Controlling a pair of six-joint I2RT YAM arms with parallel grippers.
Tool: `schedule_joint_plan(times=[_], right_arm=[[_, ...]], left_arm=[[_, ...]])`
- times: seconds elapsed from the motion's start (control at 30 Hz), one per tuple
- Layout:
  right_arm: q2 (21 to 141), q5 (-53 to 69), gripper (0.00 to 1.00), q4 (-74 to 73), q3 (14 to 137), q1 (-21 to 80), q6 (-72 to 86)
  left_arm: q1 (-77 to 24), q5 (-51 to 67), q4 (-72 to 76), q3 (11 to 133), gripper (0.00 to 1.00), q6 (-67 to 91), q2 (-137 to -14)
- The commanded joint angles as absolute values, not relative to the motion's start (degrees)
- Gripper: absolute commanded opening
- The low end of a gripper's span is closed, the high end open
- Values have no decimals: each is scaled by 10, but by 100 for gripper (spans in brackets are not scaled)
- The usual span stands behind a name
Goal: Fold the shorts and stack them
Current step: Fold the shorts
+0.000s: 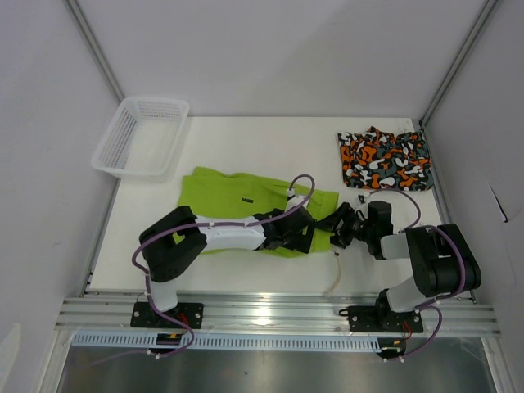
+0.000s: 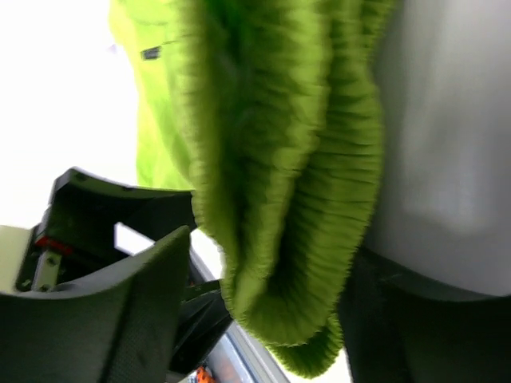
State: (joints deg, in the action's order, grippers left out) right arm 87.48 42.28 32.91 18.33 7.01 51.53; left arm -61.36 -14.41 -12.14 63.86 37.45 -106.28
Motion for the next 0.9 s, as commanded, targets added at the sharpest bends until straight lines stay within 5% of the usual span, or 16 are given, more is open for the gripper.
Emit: schedule_joint_plan(times=[0.0, 0.13, 0.27, 0.33, 0.87], right_arm=[[838, 367, 64, 225, 186, 67, 466], [781, 326, 39, 145, 201, 66, 434], [738, 295, 29, 75, 216, 69, 406], [732, 283, 15, 39, 230, 73, 389], [696, -76, 0, -358, 484, 264, 281]], left_arm=[[-625, -103, -158, 621, 89, 385, -1089], [-626, -93, -137, 597, 89, 381, -1052], [-626, -74, -124, 572, 90, 374, -1010], [-626, -72, -131, 570, 91, 374, -982], [-531, -56, -196, 523, 95, 382, -825]])
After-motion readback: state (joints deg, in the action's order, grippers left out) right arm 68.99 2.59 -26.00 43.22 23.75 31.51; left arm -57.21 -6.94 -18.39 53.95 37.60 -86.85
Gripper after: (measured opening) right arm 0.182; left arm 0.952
